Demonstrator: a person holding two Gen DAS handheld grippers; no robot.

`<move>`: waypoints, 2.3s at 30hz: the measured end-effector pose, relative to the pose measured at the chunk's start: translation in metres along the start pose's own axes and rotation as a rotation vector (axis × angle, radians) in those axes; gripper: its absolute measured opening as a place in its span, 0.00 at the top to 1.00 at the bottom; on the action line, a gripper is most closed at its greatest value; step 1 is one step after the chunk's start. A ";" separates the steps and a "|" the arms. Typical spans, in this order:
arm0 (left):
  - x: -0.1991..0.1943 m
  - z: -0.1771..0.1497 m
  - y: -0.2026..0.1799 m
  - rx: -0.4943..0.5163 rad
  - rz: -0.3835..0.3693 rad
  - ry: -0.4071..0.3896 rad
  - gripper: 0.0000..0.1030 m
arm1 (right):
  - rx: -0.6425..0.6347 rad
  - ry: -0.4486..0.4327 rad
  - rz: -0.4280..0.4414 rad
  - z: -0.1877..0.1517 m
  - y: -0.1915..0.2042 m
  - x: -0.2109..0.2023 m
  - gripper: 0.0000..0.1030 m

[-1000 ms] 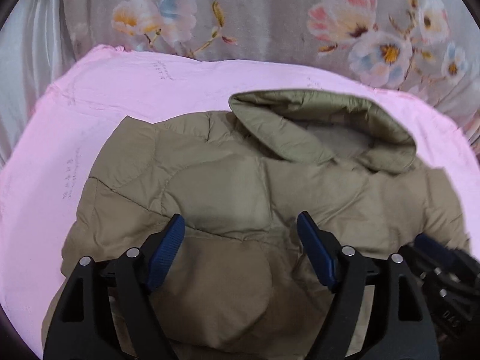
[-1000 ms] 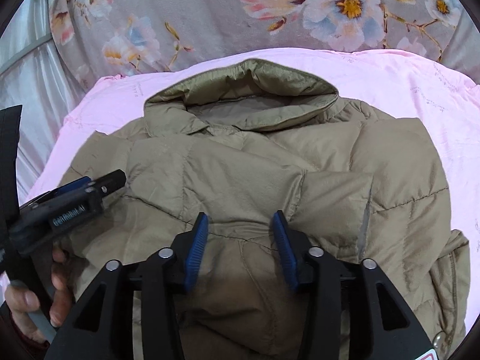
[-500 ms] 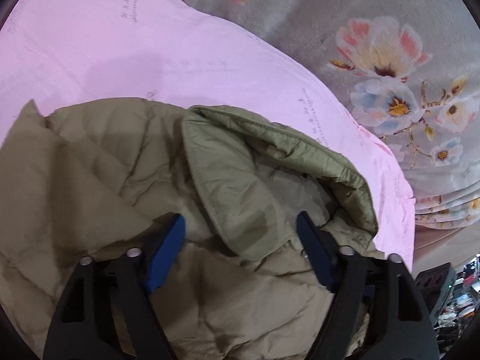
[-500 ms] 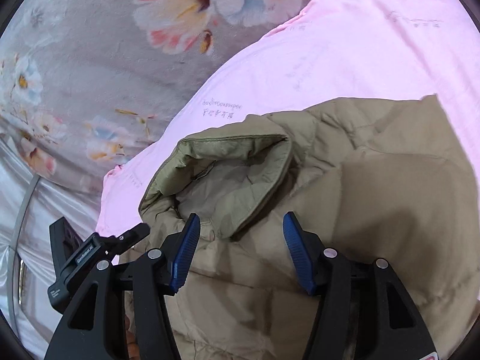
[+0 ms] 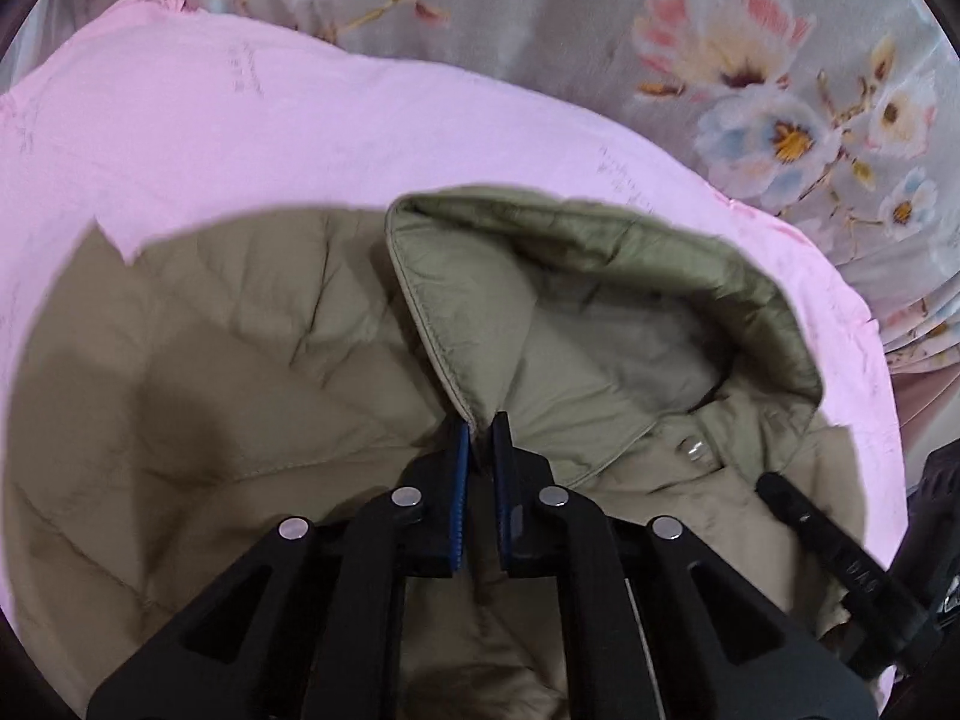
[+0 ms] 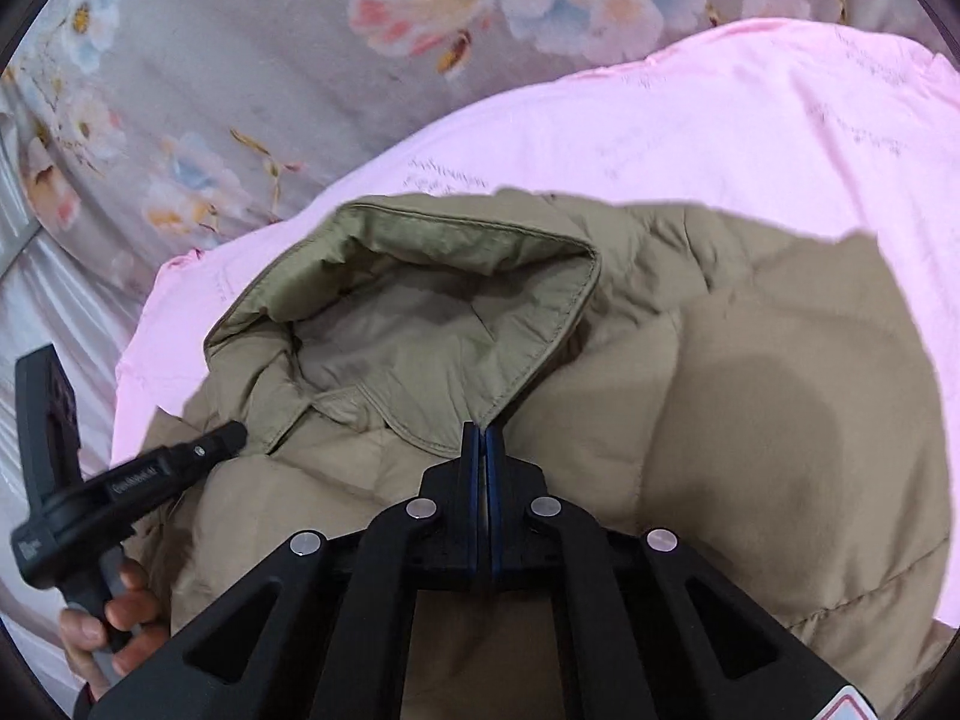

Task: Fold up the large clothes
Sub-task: 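Grasp the collar edge with both tools and lift it, then fold the collar end down toward the hem with both tools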

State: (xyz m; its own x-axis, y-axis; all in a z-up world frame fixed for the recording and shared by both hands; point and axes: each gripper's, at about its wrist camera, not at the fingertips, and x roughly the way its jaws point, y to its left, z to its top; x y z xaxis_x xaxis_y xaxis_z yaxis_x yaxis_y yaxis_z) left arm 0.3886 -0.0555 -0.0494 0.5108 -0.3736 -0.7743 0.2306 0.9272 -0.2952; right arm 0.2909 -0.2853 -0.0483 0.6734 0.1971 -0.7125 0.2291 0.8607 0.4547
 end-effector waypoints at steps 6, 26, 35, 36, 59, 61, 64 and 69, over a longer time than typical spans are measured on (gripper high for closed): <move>0.002 -0.009 -0.007 0.066 0.060 -0.046 0.93 | -0.054 0.000 -0.052 -0.007 0.003 0.007 0.99; -0.074 0.052 0.007 -0.026 -0.012 -0.109 0.62 | 0.056 -0.094 0.089 0.033 -0.002 -0.057 0.76; -0.007 0.130 -0.001 -0.159 0.017 0.000 0.63 | 0.083 -0.125 0.027 0.099 0.006 0.007 0.76; 0.002 0.127 -0.003 -0.148 0.032 0.019 0.63 | 0.071 -0.106 0.006 0.099 0.005 0.017 0.77; 0.038 0.033 -0.022 0.205 0.295 -0.056 0.78 | -0.213 -0.001 -0.199 0.034 0.008 0.056 0.89; 0.038 0.032 -0.022 0.208 0.298 -0.057 0.78 | -0.216 0.002 -0.203 0.034 0.009 0.057 0.89; 0.040 0.031 -0.024 0.217 0.307 -0.057 0.79 | -0.215 0.005 -0.200 0.035 0.009 0.059 0.89; 0.041 0.031 -0.027 0.230 0.321 -0.057 0.79 | -0.209 0.009 -0.193 0.036 0.008 0.060 0.89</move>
State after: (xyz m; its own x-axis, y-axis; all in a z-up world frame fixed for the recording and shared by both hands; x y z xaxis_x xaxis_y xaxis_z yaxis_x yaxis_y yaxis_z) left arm 0.4294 -0.0965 -0.0559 0.6304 -0.0723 -0.7729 0.2275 0.9692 0.0949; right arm 0.3582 -0.2833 -0.0680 0.6247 0.0232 -0.7805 0.2019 0.9608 0.1902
